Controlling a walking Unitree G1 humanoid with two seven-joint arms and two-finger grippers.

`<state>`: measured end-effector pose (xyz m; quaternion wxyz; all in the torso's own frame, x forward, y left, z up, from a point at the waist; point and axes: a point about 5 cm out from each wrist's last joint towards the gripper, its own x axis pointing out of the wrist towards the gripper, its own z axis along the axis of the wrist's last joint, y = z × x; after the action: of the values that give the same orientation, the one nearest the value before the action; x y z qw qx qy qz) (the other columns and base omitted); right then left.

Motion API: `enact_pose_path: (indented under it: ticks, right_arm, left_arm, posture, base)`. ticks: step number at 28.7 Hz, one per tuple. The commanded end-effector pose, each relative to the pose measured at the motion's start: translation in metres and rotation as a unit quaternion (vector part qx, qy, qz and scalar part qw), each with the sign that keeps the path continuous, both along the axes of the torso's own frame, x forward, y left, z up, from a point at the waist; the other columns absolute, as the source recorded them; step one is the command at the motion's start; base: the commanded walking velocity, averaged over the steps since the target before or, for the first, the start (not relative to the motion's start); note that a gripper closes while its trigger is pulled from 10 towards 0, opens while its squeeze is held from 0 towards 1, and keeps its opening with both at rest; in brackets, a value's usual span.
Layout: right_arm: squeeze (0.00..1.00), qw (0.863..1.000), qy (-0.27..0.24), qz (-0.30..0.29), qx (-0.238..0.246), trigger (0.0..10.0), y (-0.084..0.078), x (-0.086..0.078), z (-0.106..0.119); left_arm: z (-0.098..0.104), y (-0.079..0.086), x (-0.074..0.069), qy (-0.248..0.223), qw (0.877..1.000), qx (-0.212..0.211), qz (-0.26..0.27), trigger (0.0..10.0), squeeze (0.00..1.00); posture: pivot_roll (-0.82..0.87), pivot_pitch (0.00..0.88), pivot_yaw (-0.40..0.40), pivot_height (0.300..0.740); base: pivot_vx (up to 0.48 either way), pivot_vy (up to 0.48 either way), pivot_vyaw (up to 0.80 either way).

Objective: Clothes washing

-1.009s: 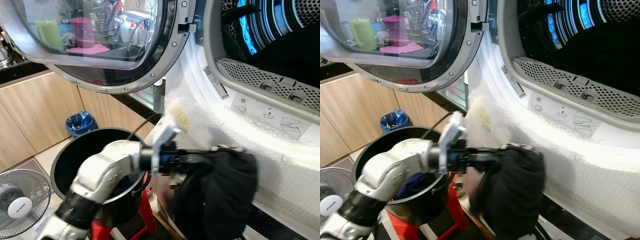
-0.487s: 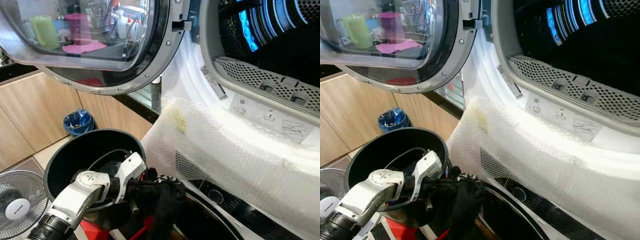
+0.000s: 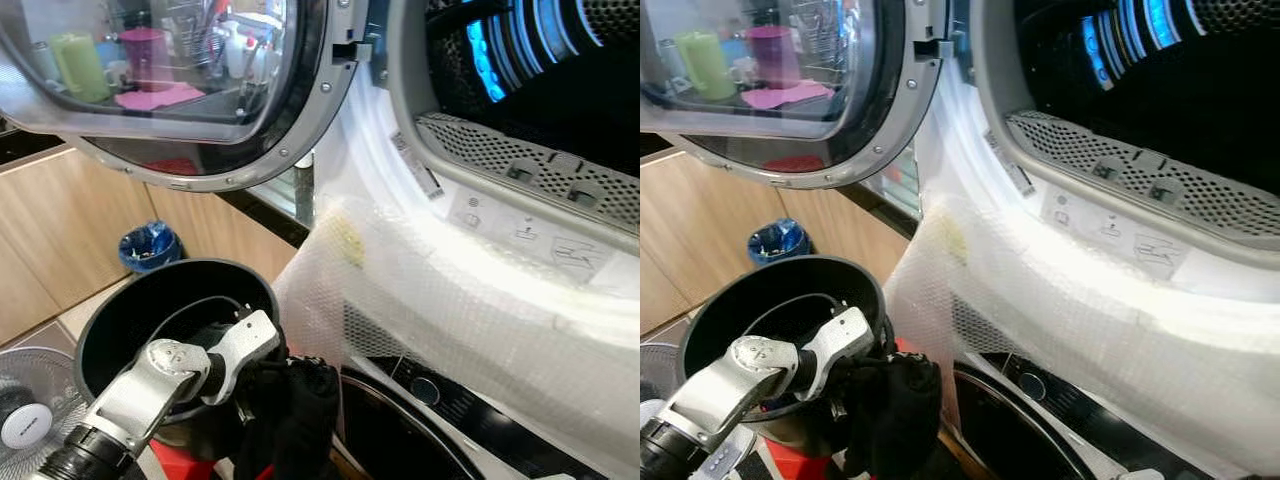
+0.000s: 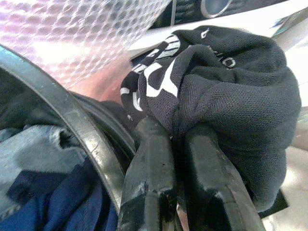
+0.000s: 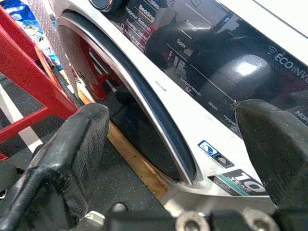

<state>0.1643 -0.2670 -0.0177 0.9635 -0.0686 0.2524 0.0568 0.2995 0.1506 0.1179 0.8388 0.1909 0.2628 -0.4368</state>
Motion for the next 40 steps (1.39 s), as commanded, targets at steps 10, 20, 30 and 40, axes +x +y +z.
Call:
enact_pose_path:
  ticks: [10,20,30,40]
  right_arm:
    - [0.00,1.000,-0.003,0.004,0.000,10.0,0.002,0.006,0.007]
    - [0.00,0.991,0.036,0.127,-0.023,10.0,-0.009,-0.008,0.028]
    - [0.00,0.972,0.054,0.226,0.040,10.0,0.015,-0.023,0.054]
    - [1.00,0.958,0.076,0.235,0.148,10.0,0.060,-0.027,0.052]
  left_arm:
    - [-0.011,0.030,0.000,0.009,0.994,0.073,0.075,0.0,0.00]
    - [0.001,-0.029,0.003,0.007,0.997,-0.071,-0.040,0.0,0.00]
    - [0.012,-0.069,-0.013,0.038,0.970,-0.169,-0.172,0.0,0.00]
    - [-0.019,-0.109,-0.021,0.065,0.963,-0.160,-0.208,0.0,0.00]
  posture:
    - [0.18,0.107,-0.022,0.740]
    - [0.14,0.127,-0.030,0.740]
    - [0.12,0.135,-0.024,0.740]
    - [0.12,0.136,-0.025,0.740]
  base:
    - [0.000,0.000,0.00]
    - [0.000,0.000,0.00]
    - [0.000,0.000,0.00]
    - [0.000,0.000,0.00]
